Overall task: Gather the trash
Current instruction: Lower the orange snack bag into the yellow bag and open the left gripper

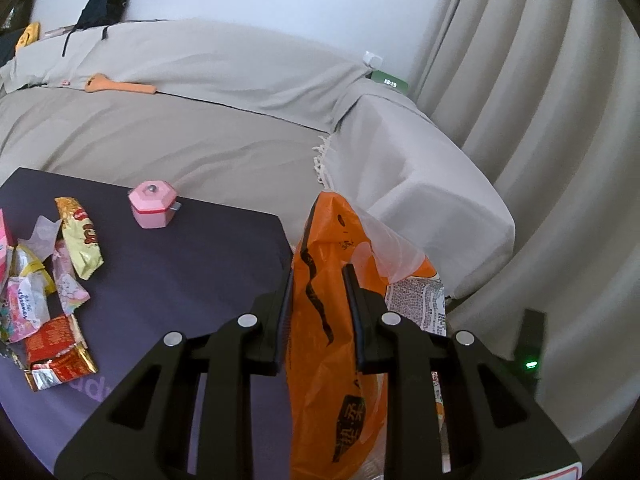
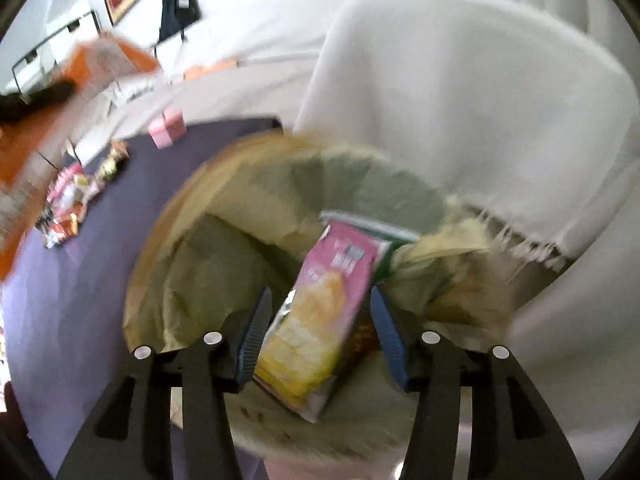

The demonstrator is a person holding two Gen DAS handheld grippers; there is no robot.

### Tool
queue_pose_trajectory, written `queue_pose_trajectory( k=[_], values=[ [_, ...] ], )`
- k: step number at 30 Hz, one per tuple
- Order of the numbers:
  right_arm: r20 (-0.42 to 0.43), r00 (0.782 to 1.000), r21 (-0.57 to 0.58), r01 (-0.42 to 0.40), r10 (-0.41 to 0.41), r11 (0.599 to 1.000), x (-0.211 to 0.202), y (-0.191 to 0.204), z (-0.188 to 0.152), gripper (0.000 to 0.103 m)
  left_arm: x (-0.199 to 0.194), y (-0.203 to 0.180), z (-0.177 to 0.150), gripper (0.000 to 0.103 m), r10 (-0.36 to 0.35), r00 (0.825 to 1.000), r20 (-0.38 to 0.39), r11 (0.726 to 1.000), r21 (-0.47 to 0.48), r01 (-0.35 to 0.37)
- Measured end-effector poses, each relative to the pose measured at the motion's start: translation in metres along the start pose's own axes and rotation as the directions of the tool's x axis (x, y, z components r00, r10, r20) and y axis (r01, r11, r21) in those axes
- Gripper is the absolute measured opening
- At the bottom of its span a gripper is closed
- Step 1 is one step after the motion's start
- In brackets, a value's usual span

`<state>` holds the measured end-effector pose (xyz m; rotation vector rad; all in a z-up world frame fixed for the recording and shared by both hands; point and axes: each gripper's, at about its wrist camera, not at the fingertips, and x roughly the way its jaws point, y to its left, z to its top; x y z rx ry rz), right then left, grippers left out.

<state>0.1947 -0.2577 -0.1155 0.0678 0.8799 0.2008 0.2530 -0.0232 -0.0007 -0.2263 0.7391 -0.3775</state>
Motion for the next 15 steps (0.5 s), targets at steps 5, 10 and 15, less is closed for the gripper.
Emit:
queue_pose_trajectory(
  k=[5,10,15],
  values=[
    [0.125,0.99,0.043,0.063,-0.068,0.997,-0.046,-0.023,0.004,0.049,0.015,-0.02,-0.008,0.022,-0.03,0.999,-0.037,0.999,0.022,0.031],
    [0.201,0.97,0.121,0.115,-0.137,0.986,-0.075,-0.055,0.01,0.049,0.049,-0.054,-0.026,0.022,-0.077,0.992,-0.102,0.994,0.065,0.083],
    [0.26,0.955,0.188,0.096,-0.144,0.977,-0.09,-0.088,0.009,0.049,0.091,-0.082,-0.045,0.022,-0.097,0.984,-0.147,0.989,0.095,0.111]
  ],
)
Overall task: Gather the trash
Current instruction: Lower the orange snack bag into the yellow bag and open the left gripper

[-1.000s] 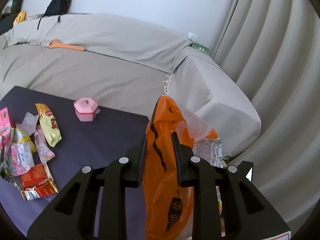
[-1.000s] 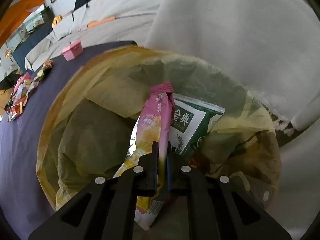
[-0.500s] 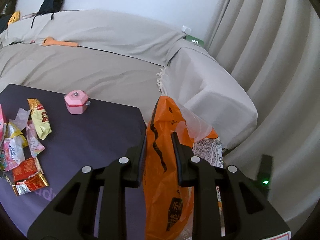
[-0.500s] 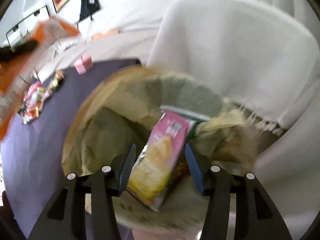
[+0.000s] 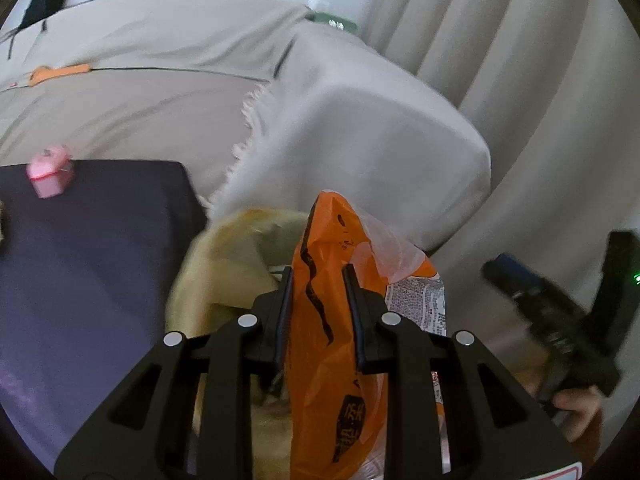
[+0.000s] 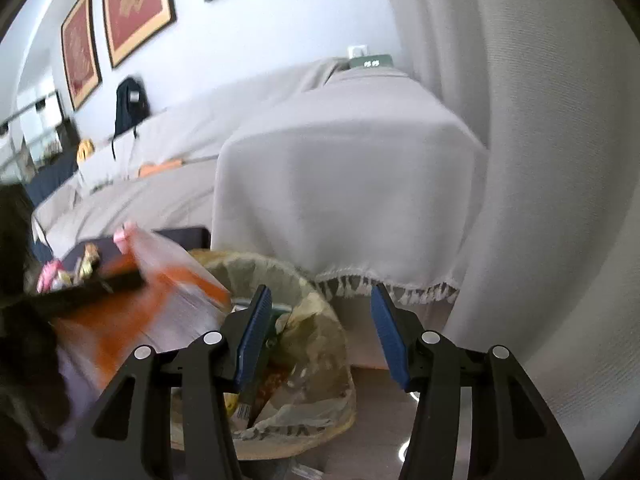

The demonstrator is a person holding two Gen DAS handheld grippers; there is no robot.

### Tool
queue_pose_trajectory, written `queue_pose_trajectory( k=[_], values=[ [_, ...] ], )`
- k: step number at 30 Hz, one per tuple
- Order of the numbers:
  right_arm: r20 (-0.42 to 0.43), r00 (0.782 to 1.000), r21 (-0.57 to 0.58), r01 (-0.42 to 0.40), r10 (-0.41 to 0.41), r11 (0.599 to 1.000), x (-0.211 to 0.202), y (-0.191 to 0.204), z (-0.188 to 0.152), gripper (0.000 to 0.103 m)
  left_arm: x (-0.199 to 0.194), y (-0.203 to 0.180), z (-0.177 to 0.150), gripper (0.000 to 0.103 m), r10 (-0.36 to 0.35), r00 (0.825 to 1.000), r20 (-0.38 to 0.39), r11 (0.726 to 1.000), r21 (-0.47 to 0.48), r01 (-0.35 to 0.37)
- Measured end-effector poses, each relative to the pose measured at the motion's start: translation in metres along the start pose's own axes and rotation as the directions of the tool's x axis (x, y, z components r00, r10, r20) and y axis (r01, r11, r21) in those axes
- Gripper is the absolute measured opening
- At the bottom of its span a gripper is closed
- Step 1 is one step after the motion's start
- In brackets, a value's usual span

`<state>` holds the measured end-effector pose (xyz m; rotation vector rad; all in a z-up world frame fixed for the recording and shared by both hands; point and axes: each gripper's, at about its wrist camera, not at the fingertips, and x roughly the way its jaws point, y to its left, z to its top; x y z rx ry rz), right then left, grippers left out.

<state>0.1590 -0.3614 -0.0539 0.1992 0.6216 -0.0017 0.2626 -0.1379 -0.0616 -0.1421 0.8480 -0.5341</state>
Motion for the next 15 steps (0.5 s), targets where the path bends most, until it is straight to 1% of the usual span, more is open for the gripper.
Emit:
queue_pose_trajectory(
  k=[3,6,7,8,9,10,11,12,15],
  values=[
    [0.024,1.0,0.012,-0.001,0.001,1.0,-0.003,-0.008,-0.001,0.049,0.029,-0.007,-0.007,0.022,0.041,0.999,-0.008,0.999,0.019,-0.04],
    [0.031,1.0,0.006,0.003,-0.003,1.0,-0.002,-0.011,-0.003,0.049,0.053,-0.013,-0.01,0.022,0.086,0.996,0.006,0.994,0.065,-0.086],
    [0.029,1.0,0.004,0.004,-0.005,1.0,0.001,-0.012,-0.003,0.049,0.058,-0.014,-0.011,0.028,0.102,0.995,0.013,0.991,0.086,-0.103],
    [0.026,1.0,0.004,0.005,-0.005,1.0,0.002,-0.012,-0.004,0.049,0.062,-0.014,-0.013,0.043,0.108,0.994,0.012,0.989,0.098,-0.109],
    [0.02,1.0,0.006,0.005,-0.005,1.0,0.005,-0.013,-0.005,0.049,0.064,-0.013,-0.014,0.049,0.099,0.995,0.004,0.99,0.097,-0.099],
    [0.018,1.0,0.008,0.003,-0.004,1.0,0.006,-0.014,-0.006,0.049,0.065,-0.01,-0.015,0.056,0.067,0.998,-0.013,0.994,0.082,-0.065],
    [0.014,1.0,0.011,0.002,-0.002,1.0,0.008,-0.015,-0.007,0.049,0.064,-0.008,-0.016,0.058,0.049,0.999,-0.021,0.997,0.069,-0.047],
    [0.012,1.0,0.013,0.003,-0.003,1.0,0.009,-0.016,-0.008,0.049,0.063,-0.005,-0.016,0.058,0.045,0.999,-0.025,0.997,0.058,-0.044],
    [-0.001,1.0,0.021,0.002,-0.002,1.0,0.015,-0.017,-0.012,0.049,0.055,0.001,-0.012,0.058,0.06,0.998,-0.022,0.998,0.031,-0.06]
  ],
)
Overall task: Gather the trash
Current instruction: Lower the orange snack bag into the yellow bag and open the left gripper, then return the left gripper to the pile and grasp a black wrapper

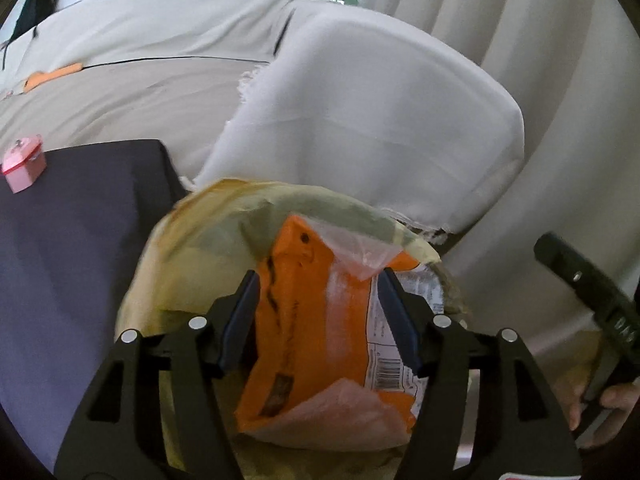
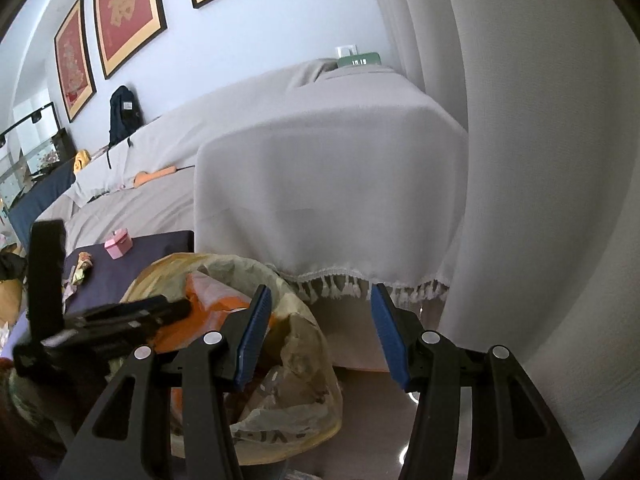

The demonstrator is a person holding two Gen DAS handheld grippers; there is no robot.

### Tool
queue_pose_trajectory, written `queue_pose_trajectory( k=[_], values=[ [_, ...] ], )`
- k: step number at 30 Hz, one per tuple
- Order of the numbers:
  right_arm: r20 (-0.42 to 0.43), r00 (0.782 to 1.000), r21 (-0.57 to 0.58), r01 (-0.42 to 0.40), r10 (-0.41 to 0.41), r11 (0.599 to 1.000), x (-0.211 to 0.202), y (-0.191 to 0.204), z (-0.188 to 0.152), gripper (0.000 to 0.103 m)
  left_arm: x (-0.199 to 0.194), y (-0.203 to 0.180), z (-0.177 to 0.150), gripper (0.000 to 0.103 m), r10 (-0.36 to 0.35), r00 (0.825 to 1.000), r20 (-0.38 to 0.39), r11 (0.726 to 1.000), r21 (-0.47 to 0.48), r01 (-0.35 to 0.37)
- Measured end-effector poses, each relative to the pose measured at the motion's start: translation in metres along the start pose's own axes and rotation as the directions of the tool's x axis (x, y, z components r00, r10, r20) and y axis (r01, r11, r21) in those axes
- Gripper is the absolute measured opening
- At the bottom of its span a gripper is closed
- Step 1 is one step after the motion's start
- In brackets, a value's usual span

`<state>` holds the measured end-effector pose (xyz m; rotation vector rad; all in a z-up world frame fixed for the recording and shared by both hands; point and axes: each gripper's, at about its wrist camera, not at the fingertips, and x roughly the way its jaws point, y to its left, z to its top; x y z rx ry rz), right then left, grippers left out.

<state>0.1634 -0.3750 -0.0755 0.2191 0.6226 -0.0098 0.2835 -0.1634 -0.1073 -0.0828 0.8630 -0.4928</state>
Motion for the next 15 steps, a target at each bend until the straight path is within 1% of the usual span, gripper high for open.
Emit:
queue_pose_trajectory(
  k=[6,9,11,12,15],
  values=[
    [-0.006,1.0,-0.005,-0.02,0.02,1.0,0.003,0.01,-0.006,0.049,-0.041,0.022,0.001,0.059,0.029,0.999,0.024,0.999,-0.043,-0.028],
    [-0.002,0.999,-0.009,-0.037,0.037,0.999,0.002,0.019,-0.005,0.049,-0.073,0.036,-0.001,0.059,0.059,0.996,0.062,0.998,-0.042,-0.057],
    [0.001,0.999,-0.02,-0.053,0.053,0.998,0.0,0.029,-0.005,0.049,-0.092,0.044,-0.003,0.059,0.082,0.993,0.087,0.996,-0.034,-0.079],
    [0.001,0.998,-0.026,-0.062,0.062,0.998,-0.001,0.034,-0.004,0.049,-0.105,0.051,-0.006,0.059,0.104,0.989,0.106,0.994,-0.028,-0.101],
    [-0.001,0.995,-0.055,-0.099,0.099,0.994,-0.003,0.056,-0.002,0.049,-0.132,0.07,-0.014,0.059,0.149,0.98,0.128,0.989,-0.023,-0.148]
  ],
)
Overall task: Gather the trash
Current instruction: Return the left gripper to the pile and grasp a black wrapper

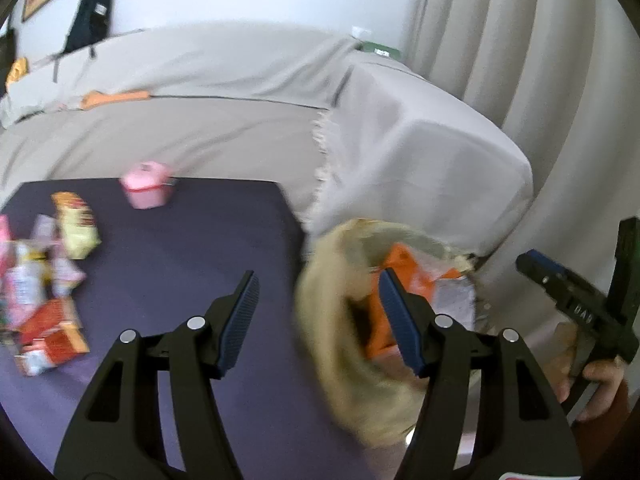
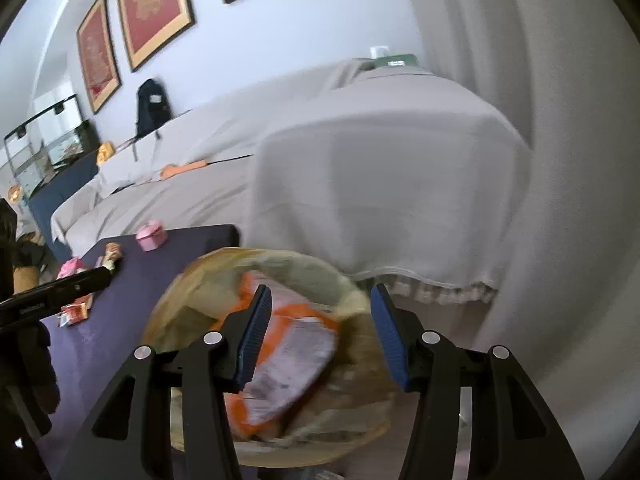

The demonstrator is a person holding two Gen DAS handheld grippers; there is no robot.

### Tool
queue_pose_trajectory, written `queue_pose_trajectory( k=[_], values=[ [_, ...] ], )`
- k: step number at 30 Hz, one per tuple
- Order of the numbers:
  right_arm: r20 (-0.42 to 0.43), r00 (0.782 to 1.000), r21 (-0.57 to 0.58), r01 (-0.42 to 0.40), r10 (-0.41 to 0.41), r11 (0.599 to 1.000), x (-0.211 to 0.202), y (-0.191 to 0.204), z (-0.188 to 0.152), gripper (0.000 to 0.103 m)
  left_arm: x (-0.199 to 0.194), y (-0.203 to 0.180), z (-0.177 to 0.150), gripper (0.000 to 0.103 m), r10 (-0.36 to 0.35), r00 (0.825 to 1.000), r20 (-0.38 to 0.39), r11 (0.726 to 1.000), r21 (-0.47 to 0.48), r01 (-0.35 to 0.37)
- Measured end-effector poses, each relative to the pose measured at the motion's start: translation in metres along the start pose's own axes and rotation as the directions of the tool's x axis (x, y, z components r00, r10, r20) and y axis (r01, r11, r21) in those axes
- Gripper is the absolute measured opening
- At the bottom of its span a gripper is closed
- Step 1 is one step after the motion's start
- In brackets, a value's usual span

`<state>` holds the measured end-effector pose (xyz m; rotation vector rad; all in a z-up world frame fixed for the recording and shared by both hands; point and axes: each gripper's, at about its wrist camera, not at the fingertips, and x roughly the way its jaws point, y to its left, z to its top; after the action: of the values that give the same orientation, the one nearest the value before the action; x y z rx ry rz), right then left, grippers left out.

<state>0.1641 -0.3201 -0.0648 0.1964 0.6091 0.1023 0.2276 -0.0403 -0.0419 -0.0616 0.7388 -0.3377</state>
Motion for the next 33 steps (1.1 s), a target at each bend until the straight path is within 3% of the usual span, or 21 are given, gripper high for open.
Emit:
queue_pose_trajectory(
  k=[9,14,17,25,28,30,33],
  values=[
    [-0.034,0.996,-0.071,-0.083,0.08,0.994,0.013,0.079,0.007,0.049,-0.066,0.088,-0.025,0.059,0.166,0.984,0.066,0.986,0.003,-0.166],
    [-0.081,0.993,-0.099,-0.09,0.082,0.991,0.031,0.118,0.008,0.049,-0.091,0.153,-0.033,0.06,0.229,0.971,0.069,0.971,-0.09,-0.223],
    [-0.096,0.995,-0.144,-0.051,0.038,0.988,0.042,0.145,0.008,0.049,-0.103,0.199,-0.038,0.06,0.273,0.96,0.06,0.948,-0.186,-0.258],
    [-0.202,0.979,-0.18,-0.004,-0.033,0.984,0.081,0.195,-0.002,0.051,-0.11,0.268,-0.063,0.06,0.276,0.961,0.02,0.912,-0.32,-0.256],
    [-0.262,0.965,-0.153,-0.061,0.019,0.986,0.096,0.209,-0.008,0.051,-0.107,0.28,-0.07,0.06,0.239,0.971,-0.002,0.919,-0.323,-0.227],
    [-0.293,0.95,-0.138,-0.15,0.105,0.979,0.104,0.218,-0.013,0.051,-0.104,0.285,-0.073,0.06,0.227,0.974,-0.015,0.92,-0.324,-0.219],
    [-0.281,0.955,-0.173,-0.153,0.1,0.973,0.11,0.236,-0.018,0.051,-0.103,0.292,-0.076,0.057,0.223,0.974,-0.026,0.918,-0.331,-0.219]
  ],
)
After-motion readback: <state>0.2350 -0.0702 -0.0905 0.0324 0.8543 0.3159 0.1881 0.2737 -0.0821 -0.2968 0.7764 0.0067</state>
